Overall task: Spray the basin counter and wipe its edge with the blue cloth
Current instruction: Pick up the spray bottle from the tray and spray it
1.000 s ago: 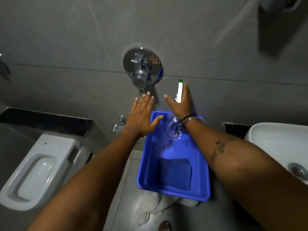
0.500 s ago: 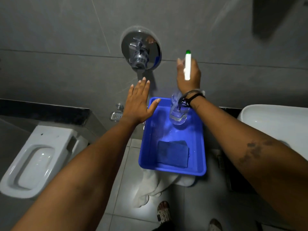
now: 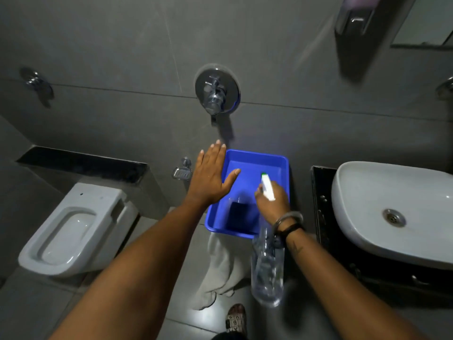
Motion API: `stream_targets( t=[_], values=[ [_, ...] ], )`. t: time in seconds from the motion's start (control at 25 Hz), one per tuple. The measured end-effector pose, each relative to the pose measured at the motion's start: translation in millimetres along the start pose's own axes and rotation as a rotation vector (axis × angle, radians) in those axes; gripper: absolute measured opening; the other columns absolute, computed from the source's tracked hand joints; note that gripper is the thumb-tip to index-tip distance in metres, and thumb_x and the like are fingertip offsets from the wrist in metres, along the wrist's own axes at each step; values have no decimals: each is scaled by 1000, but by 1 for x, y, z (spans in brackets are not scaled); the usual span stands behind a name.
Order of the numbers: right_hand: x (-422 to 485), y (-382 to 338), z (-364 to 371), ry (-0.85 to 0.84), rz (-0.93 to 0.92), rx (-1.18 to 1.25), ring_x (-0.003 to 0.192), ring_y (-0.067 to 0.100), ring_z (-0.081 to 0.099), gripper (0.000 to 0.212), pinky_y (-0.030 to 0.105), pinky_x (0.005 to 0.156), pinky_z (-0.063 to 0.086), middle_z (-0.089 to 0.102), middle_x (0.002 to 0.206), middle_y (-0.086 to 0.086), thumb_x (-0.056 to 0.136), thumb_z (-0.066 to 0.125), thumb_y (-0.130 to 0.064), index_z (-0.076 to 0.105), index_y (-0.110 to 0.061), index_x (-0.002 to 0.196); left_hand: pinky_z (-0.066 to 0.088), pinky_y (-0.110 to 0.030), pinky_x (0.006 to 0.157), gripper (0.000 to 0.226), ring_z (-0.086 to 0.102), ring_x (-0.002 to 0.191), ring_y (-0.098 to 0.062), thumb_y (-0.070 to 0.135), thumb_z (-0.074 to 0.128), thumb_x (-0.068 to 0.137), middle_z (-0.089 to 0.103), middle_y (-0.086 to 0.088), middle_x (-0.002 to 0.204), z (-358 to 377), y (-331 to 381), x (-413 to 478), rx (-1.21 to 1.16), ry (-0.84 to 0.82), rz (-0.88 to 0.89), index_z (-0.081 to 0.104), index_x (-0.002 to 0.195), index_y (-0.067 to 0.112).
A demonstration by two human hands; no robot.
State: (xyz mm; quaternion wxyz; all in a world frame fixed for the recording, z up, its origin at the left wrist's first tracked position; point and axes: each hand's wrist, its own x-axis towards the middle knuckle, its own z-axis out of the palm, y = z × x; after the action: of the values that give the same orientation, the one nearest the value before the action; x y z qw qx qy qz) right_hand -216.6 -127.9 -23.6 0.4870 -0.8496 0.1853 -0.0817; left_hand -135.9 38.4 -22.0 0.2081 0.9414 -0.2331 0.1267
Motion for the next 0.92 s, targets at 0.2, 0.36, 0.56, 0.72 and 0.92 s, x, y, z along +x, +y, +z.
stream_targets(
  t=[0.2, 0.36, 0.56, 0.72, 0.92],
  values=[
    [-49, 75, 45, -207, 326, -169, 92, 39, 61, 18, 31, 67, 38, 68, 103, 23, 86, 51, -9, 63, 2, 95, 12, -49, 122, 84, 14, 152, -21, 66, 28, 92, 19, -8, 163, 8, -23, -35, 105, -125, 133, 19, 154, 11],
    [-49, 77, 67, -220, 436, -227, 77, 27, 48, 23, 29, 67, 37, 63, 94, 18, 88, 50, -15, 62, -2, 104, 9, -46, 124, 84, 13, 152, -20, 66, 28, 92, 19, -8, 163, 18, -40, -30, 31, -151, 91, 20, 154, 11],
    [-34, 64, 82, -260, 490, -230, 82, 36, 60, 21, 33, 67, 40, 63, 91, 22, 88, 49, -18, 60, -3, 97, 8, -47, 124, 85, 11, 152, -18, 67, 28, 92, 18, -7, 164, 25, -62, -20, -59, -179, 66, 17, 155, 12],
    [-38, 81, 91, -271, 624, -144, 87, 28, 64, 44, 34, 83, 53, 66, 104, 10, 74, 52, -30, 56, -14, 114, 8, -49, 123, 85, 10, 152, -18, 67, 30, 91, 17, -7, 164, 29, -64, -25, -100, -187, 83, 15, 155, 12],
    [-57, 59, 84, -187, 609, -141, 85, 25, 51, 30, 29, 75, 39, 55, 94, 11, 94, 46, -27, 58, -5, 110, 9, -50, 123, 88, 12, 152, -19, 70, 28, 90, 18, -8, 164, 25, -67, -35, -130, -174, 37, 15, 155, 12]
  ],
)
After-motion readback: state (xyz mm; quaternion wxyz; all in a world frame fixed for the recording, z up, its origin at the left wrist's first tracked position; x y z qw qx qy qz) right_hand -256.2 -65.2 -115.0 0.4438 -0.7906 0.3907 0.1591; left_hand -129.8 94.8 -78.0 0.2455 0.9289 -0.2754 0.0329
